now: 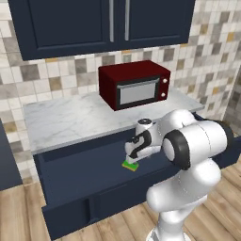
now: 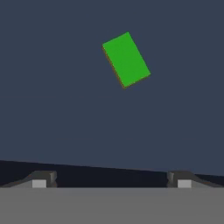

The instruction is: Restock the sink supplies by placing the sponge and soap dispenser on the counter and next to the sink. Make sure the soap dispenser is upright.

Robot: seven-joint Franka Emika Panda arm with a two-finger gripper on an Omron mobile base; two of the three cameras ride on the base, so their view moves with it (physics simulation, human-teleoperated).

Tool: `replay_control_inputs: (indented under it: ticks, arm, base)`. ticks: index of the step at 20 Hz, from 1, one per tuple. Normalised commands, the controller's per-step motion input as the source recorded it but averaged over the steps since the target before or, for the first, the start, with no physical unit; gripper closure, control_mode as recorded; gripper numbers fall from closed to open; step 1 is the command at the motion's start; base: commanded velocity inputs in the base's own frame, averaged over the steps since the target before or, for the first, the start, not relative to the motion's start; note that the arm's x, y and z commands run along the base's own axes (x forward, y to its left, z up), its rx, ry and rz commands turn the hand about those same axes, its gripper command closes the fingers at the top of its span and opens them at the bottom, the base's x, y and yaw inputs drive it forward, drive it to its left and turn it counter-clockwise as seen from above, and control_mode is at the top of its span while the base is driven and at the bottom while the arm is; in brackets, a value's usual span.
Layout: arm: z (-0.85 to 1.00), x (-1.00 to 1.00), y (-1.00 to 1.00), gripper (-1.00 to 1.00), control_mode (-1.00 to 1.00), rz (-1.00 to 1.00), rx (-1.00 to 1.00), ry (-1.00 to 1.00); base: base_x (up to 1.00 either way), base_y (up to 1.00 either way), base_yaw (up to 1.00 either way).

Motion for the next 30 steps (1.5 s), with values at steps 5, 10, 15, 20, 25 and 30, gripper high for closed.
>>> replay_control_inputs:
  ticks: [5,10,15,20,25,30]
  arm:
    - [-0.28,0.35,0.00,-1.00,-1.00,0.00,0.00,0.00]
    - [-0.33,0.03,0.05,-1.00,-1.00,0.05,0.00,0.00]
    - [-0.28,0.15,0.02,-1.00,-1.00,0.07,0.00,0.00]
    - [-0.14,0.33,0.00,-1.00,-1.00,0.09,0.00,0.00]
    - [-0.23,0.31,0.00,-1.00,-1.00,0.10,0.00,0.00]
    - [-0.28,0.14,0.01,-1.00,-1.00,0.09,0.00,0.00]
  base:
    - [0.00,0.00,0.00]
    - [0.00,0.00,0.00]
    - [0.00,0.00,0.00]
    - [0.00,0.00,0.00]
    - [0.00,0.00,0.00]
    - [0.00,0.00,0.00]
